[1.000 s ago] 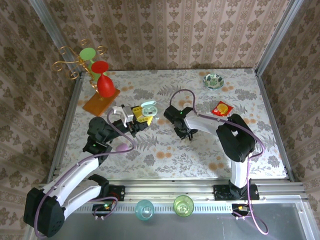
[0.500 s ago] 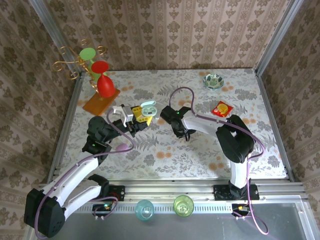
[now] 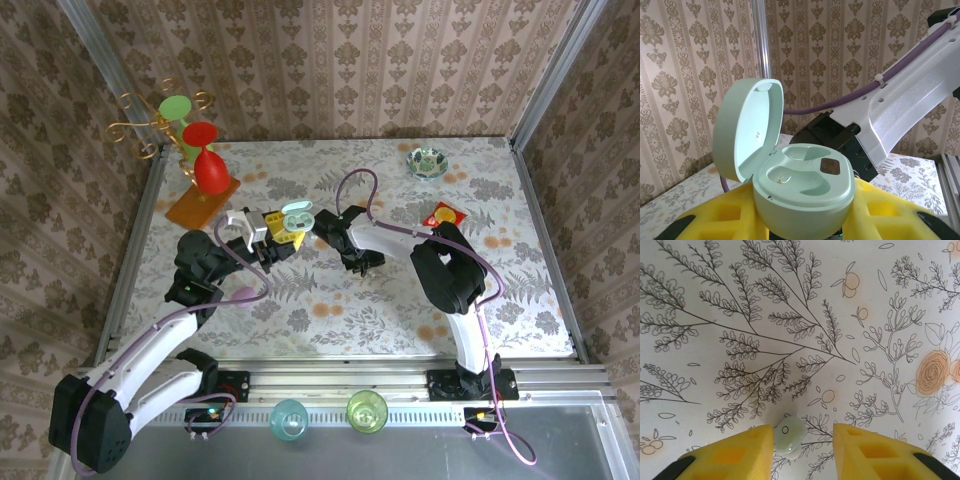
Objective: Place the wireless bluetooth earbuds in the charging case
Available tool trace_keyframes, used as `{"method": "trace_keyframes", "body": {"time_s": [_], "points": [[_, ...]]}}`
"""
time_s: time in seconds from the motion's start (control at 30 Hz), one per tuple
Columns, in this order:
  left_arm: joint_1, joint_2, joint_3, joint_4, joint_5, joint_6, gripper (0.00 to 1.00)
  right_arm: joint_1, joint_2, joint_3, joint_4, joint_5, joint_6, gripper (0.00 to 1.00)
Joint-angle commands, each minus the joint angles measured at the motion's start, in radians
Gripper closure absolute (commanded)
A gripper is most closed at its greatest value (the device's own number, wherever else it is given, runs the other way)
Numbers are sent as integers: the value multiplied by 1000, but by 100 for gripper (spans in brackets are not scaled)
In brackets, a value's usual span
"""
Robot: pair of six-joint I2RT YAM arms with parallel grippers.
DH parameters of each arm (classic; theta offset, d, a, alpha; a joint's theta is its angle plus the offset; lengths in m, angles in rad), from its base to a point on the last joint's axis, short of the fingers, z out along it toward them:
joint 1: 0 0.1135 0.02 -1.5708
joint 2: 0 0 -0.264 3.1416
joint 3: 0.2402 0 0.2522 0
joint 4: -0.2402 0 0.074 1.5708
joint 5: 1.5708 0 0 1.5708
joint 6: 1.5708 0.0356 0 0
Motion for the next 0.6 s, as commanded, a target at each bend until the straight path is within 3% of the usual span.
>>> {"method": "trace_keyframes", "body": {"time_s": [0.0,0.57], "points": [[5,6,33,46,26,-2,75,-2,30,-7,-40,10,39,66],[5,12,32,53,25,-9,75,-4,59,-39,-21,-45,30,76]]}}
